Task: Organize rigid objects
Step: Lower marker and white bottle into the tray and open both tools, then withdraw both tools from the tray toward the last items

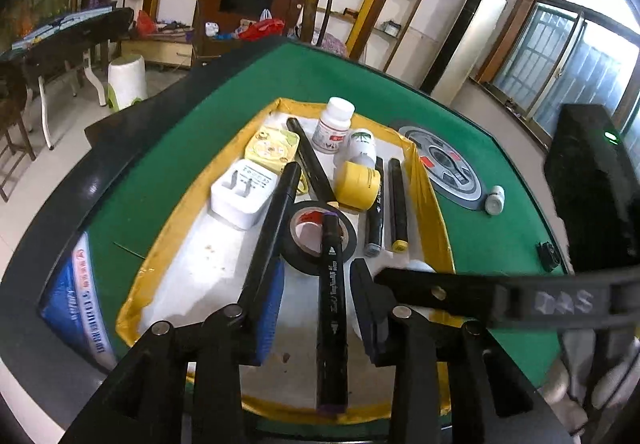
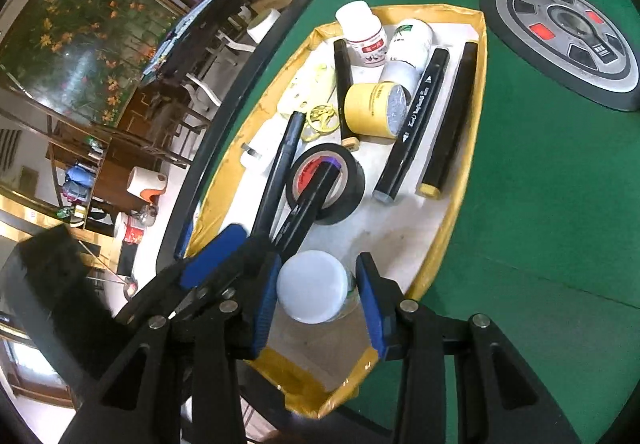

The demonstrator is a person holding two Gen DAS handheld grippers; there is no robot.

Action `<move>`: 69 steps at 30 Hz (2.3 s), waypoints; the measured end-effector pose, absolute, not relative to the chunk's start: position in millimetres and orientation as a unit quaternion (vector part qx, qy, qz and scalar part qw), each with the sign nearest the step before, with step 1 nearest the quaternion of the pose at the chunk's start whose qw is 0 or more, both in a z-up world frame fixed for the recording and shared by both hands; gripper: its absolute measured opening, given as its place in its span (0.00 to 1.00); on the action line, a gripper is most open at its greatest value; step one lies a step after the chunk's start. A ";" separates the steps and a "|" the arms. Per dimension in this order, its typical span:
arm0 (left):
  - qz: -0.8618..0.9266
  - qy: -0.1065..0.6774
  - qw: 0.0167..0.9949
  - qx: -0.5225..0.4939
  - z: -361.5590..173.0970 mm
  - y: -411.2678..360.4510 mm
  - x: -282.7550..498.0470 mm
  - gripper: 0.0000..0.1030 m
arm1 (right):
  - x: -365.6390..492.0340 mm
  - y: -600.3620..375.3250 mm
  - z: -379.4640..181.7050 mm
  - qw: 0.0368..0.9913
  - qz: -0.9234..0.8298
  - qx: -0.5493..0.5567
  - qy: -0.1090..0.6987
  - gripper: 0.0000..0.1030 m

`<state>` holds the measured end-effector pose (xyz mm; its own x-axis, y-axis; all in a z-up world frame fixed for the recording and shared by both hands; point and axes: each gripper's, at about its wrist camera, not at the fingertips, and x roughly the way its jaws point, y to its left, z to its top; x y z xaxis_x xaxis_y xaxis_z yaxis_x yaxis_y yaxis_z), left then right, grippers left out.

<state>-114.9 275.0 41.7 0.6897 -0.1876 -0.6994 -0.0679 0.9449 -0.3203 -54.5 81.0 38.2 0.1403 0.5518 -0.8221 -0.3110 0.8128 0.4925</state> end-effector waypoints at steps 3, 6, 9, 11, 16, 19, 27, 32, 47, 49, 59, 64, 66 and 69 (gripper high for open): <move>-0.010 0.373 0.917 -0.143 51.3 274.6 -122.2 0.63 | -47.7 89.8 35.3 0.753 0.279 0.087 0.589 0.37; 0.030 0.352 0.930 -0.104 62.9 270.4 -128.4 0.67 | -41.1 95.8 35.6 0.759 0.275 0.080 0.585 0.37; 0.044 0.335 0.937 -0.085 69.1 269.7 -133.5 0.80 | -33.6 100.3 32.4 0.761 0.274 0.078 0.584 0.37; 0.064 0.324 0.941 -0.067 72.7 267.7 -135.9 0.83 | -31.7 103.9 32.8 0.765 0.274 0.069 0.579 0.40; 0.096 0.310 0.945 -0.043 76.7 264.5 -135.8 0.94 | -33.1 101.1 35.5 0.768 0.278 0.080 0.571 0.49; 0.099 0.318 0.942 -0.034 75.1 260.2 -135.2 0.94 | -37.3 94.6 37.8 0.771 0.279 0.086 0.566 0.50; 0.101 0.331 0.938 -0.007 77.0 237.8 -137.3 0.94 | -52.5 64.8 57.8 0.787 0.286 0.099 0.538 0.50; 0.096 0.327 0.940 0.012 82.8 219.7 -139.9 0.94 | -64.9 40.7 72.7 0.802 0.287 0.105 0.513 0.57; 0.046 0.334 0.937 0.091 88.7 134.6 -140.5 0.94 | -73.7 -102.6 65.5 0.827 0.214 0.196 0.482 0.58; 0.039 0.335 0.936 0.102 89.1 122.0 -139.3 0.94 | -73.8 -125.9 64.6 0.831 0.200 0.209 0.475 0.58; 0.004 0.356 0.924 0.141 78.9 69.1 -122.4 0.94 | -80.3 -249.2 60.5 0.857 0.097 0.274 0.426 0.62; -0.004 0.374 0.915 0.150 68.9 51.1 -107.0 0.94 | -82.6 -299.0 55.8 0.866 0.040 0.296 0.400 0.63; -0.006 0.380 0.912 0.155 65.6 45.3 -101.2 0.94 | -82.1 -316.8 52.0 0.870 0.015 0.304 0.389 0.63; -0.008 0.388 0.907 0.163 60.7 36.3 -91.0 0.94 | -78.3 -340.6 45.9 0.875 -0.022 0.310 0.371 0.63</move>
<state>-91.0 36.3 60.7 0.6981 0.1118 -0.7072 0.1419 0.9466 0.2896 -78.3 -340.6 45.9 0.7244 0.1915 -0.6622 0.2687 0.8063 0.5270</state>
